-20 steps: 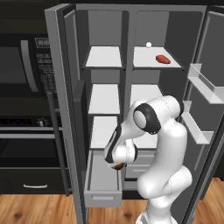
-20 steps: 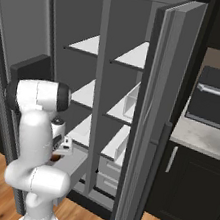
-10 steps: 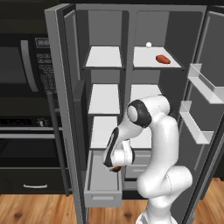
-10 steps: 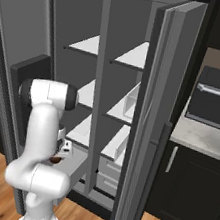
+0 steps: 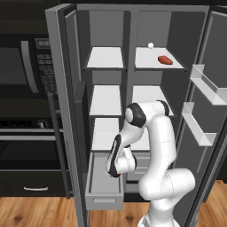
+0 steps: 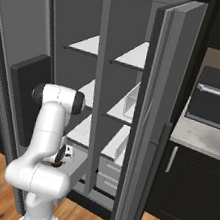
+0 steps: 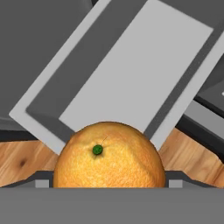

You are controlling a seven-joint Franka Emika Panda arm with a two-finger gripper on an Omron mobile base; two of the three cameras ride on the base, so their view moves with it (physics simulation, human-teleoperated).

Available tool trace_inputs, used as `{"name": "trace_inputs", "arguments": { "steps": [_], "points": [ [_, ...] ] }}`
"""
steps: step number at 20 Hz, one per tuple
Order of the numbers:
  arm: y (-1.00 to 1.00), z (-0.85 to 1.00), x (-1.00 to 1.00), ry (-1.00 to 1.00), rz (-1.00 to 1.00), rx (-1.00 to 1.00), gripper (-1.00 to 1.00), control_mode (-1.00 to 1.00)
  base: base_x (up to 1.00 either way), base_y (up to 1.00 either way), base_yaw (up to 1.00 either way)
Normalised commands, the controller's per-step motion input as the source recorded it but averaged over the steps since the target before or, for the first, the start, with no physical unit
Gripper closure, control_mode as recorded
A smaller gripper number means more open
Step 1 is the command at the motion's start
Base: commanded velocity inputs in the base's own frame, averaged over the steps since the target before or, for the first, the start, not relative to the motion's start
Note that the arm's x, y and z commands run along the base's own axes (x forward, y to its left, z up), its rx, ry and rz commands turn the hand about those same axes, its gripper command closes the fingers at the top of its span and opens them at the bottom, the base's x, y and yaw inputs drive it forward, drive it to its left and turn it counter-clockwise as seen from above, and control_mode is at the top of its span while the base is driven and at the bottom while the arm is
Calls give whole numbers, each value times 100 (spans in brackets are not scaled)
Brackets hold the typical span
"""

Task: Take the sweet potato and orange from the fridge shelf and place them in the freezer drawer to begin freezing them.

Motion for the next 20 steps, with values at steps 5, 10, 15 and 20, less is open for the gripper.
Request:
{"name": "trace_inputs", "arguments": {
  "steps": [5,10,15,20],
  "points": [
    [17,-36,30,0,0,-1,100,-100,0,0,0],
    [24,-24,35,4,0,-2,100,-100,0,0,0],
    [17,-35,24,1,0,-4,100,-100,0,0,0],
    [14,-35,24,0,0,-3,100,-100,0,0,0]
  ]
}}
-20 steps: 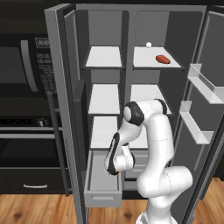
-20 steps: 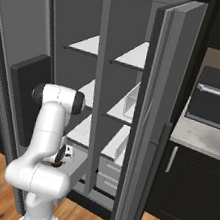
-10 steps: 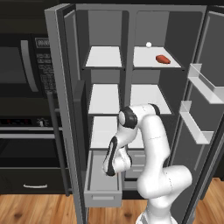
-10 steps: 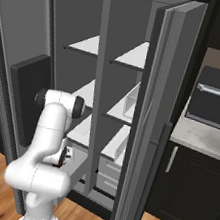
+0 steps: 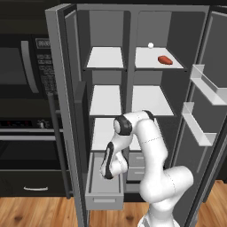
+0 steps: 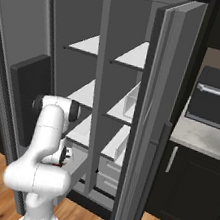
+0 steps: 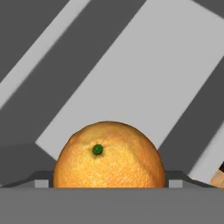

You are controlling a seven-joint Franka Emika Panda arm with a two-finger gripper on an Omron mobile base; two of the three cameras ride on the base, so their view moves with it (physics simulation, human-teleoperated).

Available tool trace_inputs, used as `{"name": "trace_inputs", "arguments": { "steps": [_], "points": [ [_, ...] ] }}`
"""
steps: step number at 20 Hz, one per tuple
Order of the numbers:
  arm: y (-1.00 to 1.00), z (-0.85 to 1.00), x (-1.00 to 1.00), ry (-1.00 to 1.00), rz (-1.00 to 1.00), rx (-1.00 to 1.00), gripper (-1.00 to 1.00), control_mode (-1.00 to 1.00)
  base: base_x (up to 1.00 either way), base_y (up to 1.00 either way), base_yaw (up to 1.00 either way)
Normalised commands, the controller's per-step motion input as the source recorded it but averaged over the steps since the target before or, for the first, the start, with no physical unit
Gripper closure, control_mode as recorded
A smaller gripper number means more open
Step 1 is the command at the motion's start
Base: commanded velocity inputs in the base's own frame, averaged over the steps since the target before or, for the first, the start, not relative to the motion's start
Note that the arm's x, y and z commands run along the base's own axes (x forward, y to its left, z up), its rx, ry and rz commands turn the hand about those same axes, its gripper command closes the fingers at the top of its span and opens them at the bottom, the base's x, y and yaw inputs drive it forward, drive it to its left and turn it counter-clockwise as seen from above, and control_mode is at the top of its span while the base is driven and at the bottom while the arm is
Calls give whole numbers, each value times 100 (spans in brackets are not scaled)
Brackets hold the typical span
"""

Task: Take the sweet potato and orange from the fridge shelf and place them in the freezer drawer to begin freezing them.

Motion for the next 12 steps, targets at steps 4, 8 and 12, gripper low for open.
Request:
{"name": "trace_inputs", "arguments": {
  "steps": [4,8,12],
  "points": [
    [9,-44,23,0,0,-4,100,-100,0,0,0],
    [0,-58,18,0,0,-4,100,-100,0,0,0],
    [0,-41,23,0,0,-3,100,-100,0,0,0]
  ]
}}
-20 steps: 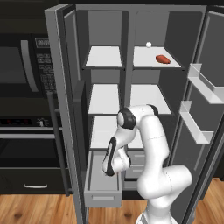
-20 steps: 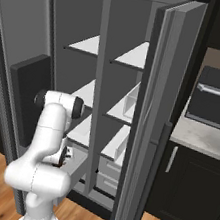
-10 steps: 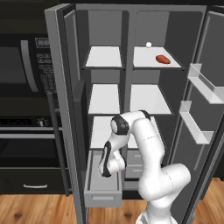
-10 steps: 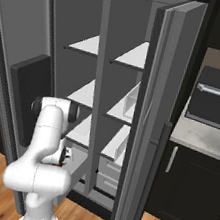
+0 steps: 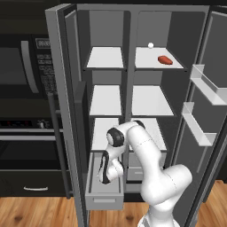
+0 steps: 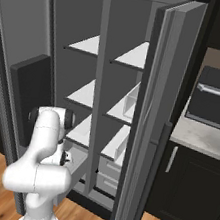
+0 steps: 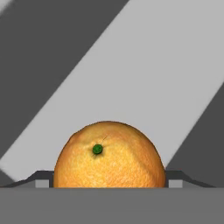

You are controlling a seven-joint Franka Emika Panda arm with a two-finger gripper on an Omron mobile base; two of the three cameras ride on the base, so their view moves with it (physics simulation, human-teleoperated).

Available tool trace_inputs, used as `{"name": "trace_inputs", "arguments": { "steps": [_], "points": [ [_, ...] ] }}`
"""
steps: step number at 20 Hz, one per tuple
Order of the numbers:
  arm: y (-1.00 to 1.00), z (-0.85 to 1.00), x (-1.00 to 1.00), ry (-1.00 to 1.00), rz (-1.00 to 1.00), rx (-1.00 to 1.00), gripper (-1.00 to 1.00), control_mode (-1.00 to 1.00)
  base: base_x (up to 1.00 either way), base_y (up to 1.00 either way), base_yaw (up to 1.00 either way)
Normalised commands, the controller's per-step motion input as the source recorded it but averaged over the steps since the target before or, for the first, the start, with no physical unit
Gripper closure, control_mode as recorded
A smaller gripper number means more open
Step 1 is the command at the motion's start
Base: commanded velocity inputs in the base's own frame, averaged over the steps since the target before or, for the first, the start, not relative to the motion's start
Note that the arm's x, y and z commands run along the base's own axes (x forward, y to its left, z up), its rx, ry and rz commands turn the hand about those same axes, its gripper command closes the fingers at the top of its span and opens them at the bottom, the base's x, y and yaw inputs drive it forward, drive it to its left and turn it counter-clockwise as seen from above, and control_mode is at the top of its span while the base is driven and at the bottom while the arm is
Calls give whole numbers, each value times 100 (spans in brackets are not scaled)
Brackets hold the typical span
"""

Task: Take the sweet potato and orange from the fridge shelf and place them in the freezer drawer to begin freezing them.

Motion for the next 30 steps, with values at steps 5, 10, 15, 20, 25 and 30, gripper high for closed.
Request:
{"name": "trace_inputs", "arguments": {
  "steps": [5,10,15,20,25,30],
  "points": [
    [0,-34,19,3,0,-1,100,-100,0,0,0],
    [0,-34,32,4,0,-1,-100,-100,0,0,0],
    [0,-4,15,0,0,0,-100,-100,0,0,0],
    [-2,1,0,0,0,0,-100,-100,0,0,0],
    [-12,13,-3,-6,0,0,-100,-100,0,0,0],
    [-17,31,-15,-14,0,2,-100,-100,0,0,0]
  ]
}}
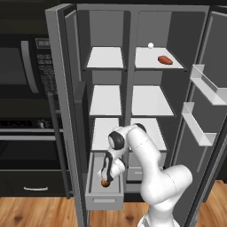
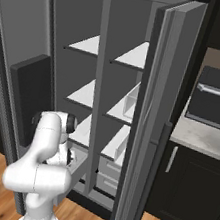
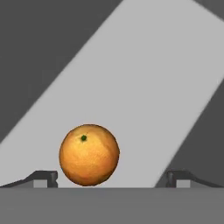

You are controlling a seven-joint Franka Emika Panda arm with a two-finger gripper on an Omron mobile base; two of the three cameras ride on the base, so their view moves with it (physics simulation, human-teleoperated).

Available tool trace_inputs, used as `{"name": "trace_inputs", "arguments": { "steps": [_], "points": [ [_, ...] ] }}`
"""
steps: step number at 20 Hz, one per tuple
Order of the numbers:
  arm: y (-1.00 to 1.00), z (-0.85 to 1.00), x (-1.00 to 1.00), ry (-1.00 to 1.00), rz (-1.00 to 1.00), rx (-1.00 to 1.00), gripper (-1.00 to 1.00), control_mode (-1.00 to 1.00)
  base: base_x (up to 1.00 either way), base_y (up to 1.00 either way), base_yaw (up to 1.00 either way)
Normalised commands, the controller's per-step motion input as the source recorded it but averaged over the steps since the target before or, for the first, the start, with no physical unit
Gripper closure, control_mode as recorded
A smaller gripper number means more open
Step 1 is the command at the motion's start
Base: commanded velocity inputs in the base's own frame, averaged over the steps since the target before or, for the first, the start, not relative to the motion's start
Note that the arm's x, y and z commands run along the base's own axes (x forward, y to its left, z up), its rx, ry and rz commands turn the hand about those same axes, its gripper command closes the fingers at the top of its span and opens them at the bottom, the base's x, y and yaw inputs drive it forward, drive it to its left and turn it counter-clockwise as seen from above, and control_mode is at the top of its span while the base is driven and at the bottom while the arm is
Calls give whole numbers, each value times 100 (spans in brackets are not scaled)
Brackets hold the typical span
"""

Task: Take the sweet potato and orange from the fridge shelf and place them in the freezer drawer to begin freezing them.

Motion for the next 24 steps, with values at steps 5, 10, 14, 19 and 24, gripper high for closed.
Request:
{"name": "trace_inputs", "arguments": {
  "steps": [5,10,14,19,24],
  "points": [
    [-22,50,-33,-23,0,3,-100,-100,0,0,0],
    [-4,76,-44,-32,0,0,-100,-100,0,0,0],
    [0,92,-43,-29,-2,0,-100,-100,0,0,0],
    [0,58,-30,-13,-2,0,-100,-100,0,0,0],
    [0,0,-1,0,0,0,-100,-100,0,0,0]
  ]
}}
